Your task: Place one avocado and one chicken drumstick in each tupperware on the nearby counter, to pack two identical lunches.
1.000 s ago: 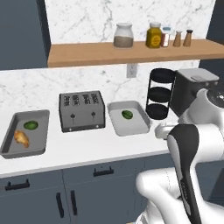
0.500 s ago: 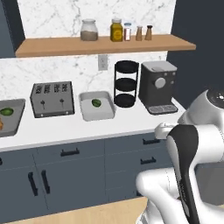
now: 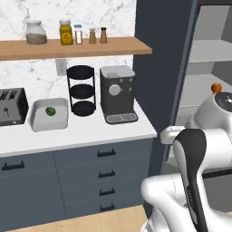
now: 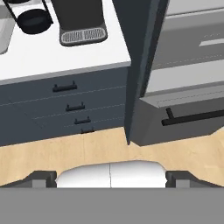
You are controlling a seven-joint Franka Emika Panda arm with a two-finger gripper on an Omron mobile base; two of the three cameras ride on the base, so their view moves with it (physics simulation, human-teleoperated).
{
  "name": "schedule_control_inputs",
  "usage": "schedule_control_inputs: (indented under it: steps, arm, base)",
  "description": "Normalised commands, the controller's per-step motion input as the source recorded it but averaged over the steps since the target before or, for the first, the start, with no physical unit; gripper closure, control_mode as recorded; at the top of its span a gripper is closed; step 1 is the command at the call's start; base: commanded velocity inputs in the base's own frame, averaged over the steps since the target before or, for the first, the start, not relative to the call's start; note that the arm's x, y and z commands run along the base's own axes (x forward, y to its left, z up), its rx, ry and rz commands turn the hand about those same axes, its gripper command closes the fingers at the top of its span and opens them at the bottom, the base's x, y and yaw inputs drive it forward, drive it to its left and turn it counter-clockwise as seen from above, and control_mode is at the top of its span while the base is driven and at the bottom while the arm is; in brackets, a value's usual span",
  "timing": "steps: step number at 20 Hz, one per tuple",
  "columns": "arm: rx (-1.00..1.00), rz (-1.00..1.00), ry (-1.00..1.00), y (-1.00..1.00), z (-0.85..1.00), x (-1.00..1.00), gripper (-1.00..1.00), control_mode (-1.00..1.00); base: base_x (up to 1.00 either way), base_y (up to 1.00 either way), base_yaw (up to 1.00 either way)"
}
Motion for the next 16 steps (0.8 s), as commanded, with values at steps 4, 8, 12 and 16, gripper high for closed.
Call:
schedule_control_inputs:
  steps: [4, 8, 12, 16]
  arm:
    - [0.0, 0.0, 0.0, 0.0, 0.0, 0.0, -1.0, 1.0]
    - [0.0, 0.0, 0.0, 0.0, 0.0, 0.0, -1.0, 1.0]
    - [0.0, 0.0, 0.0, 0.0, 0.0, 0.0, -1.0, 1.0]
    - [0.0, 0.0, 0.0, 0.0, 0.0, 0.0, -1.0, 1.0]
  base:
    - [-0.01, -0.93, -0.12]
    - [0.0, -0.79, -0.27]
    - [0.0, -0.49, -0.34]
    - [0.07, -0.05, -0.24]
